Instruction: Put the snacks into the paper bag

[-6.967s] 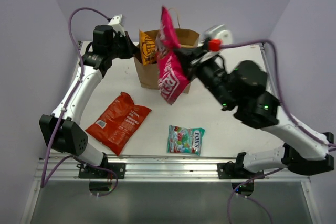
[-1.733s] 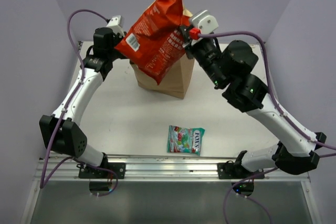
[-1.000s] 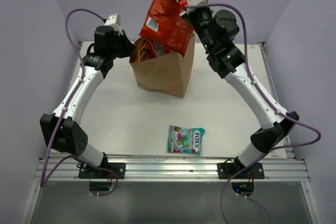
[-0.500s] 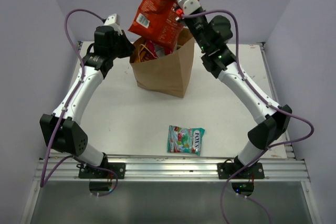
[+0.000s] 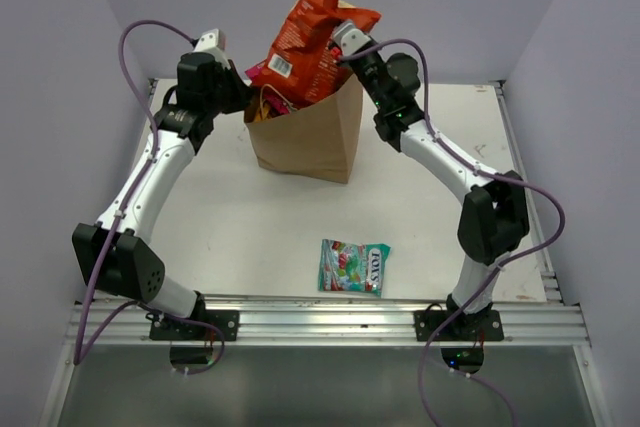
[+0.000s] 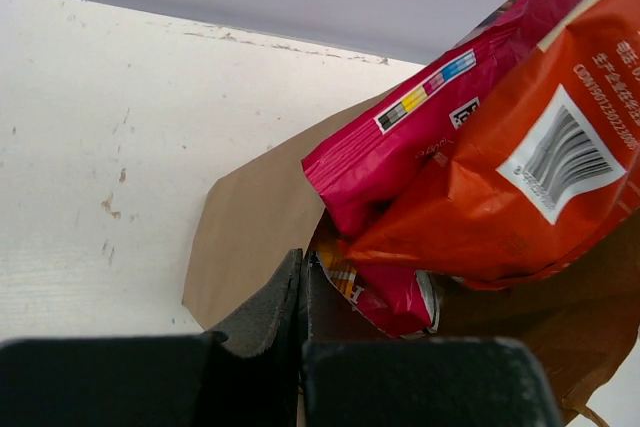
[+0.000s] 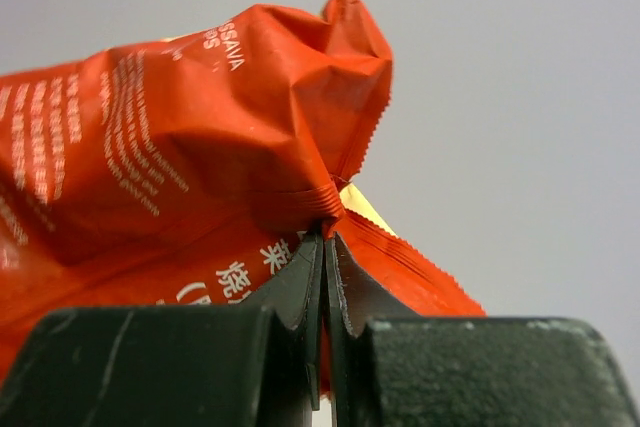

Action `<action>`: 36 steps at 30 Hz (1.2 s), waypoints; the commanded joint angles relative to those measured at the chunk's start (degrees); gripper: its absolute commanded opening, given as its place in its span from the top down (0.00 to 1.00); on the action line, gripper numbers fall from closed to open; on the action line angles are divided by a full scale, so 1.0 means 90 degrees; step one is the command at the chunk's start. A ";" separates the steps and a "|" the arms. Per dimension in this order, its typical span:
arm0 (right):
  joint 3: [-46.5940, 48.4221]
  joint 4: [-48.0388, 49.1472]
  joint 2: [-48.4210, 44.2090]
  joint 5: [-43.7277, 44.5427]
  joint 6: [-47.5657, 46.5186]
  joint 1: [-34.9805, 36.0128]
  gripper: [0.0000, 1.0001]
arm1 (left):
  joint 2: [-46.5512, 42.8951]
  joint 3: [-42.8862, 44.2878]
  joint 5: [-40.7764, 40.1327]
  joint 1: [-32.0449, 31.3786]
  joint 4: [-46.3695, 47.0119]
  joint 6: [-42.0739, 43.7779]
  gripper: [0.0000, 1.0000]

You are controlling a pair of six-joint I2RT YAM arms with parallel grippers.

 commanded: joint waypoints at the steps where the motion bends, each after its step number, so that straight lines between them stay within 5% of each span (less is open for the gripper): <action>1: 0.0601 -0.0050 -0.0301 -0.0361 -0.0412 -0.0116 1.00 | -0.0183 0.0297 -0.0173 -0.0011 -0.0006 0.0077 1.00; 11: 0.0288 -0.1174 -0.1072 -0.1708 -0.1038 -0.0136 1.00 | -0.0095 0.0220 0.0032 -0.0011 0.0286 -0.0127 1.00; 21: 0.2103 -0.5311 -0.1053 -0.2549 -0.1273 -0.0136 0.97 | -0.0075 0.0278 0.0188 -0.0021 0.0453 -0.0069 1.00; 27: 0.2349 -0.6339 -0.1121 -0.2755 -0.1088 -0.0136 0.88 | -0.0211 0.0073 0.0345 -0.0021 0.0599 -0.0137 1.00; 32: 0.1939 -0.6761 -0.0985 -0.2842 -0.0552 -0.0126 0.92 | -0.0348 -0.0103 0.0384 -0.0021 0.0677 -0.0157 1.00; 36: 0.1422 -0.6110 -0.0946 -0.2959 -0.0111 -0.0126 0.92 | -0.0426 -0.0112 0.0335 -0.0021 0.0599 -0.0098 1.00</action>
